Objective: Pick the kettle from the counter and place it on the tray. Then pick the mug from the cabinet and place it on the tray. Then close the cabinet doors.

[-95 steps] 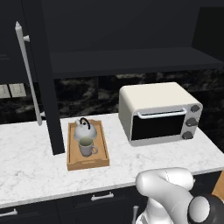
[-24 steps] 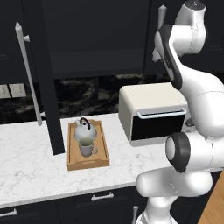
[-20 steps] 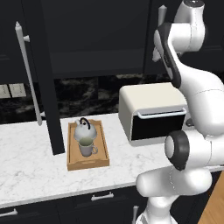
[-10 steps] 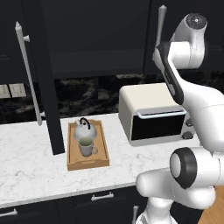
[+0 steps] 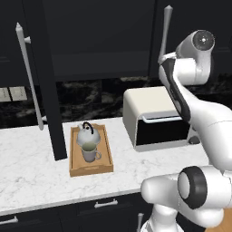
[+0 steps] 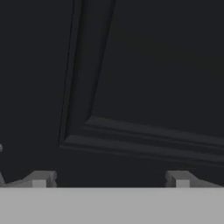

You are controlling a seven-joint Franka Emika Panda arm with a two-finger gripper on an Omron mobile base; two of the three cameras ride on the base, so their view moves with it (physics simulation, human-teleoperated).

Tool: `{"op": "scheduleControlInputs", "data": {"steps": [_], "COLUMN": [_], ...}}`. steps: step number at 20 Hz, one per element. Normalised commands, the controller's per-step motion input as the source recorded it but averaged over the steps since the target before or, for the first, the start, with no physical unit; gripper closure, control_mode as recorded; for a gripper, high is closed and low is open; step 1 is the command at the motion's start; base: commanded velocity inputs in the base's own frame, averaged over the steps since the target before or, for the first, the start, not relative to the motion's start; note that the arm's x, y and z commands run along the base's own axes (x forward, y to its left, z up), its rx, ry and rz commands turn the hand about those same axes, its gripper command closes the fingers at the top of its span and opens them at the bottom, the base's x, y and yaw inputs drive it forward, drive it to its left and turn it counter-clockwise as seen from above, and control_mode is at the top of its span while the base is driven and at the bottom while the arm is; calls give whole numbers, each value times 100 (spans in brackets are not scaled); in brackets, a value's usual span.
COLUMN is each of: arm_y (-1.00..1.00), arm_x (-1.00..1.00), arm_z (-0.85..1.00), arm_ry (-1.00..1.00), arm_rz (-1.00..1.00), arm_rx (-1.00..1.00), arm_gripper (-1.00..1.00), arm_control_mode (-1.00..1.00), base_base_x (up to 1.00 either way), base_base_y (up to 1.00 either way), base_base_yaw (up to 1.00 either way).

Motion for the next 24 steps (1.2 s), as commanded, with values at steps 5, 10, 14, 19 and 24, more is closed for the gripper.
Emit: {"op": "scheduleControlInputs", "data": {"steps": [5,10,14,19,24], "arm_y": [12,7,17,27,31], "arm_x": [-32,-45,-57,-47,-39], "arm_z": [-16,-4,0,0,0], "arm_ry": [0,-2,-1,0,0], "arm_rz": [-9,-9,-1,0,1], "arm_rx": [-1,0,0,1,4], "arm_gripper": [-100,-100,-100,-100,-100], "arm_control_mode": [-100,-100,-100,-100,-100], "base_base_x": [0,0,0,0,0], "base_base_y": [0,0,0,0,0], "base_base_yaw": [0,0,0,0,0]}}
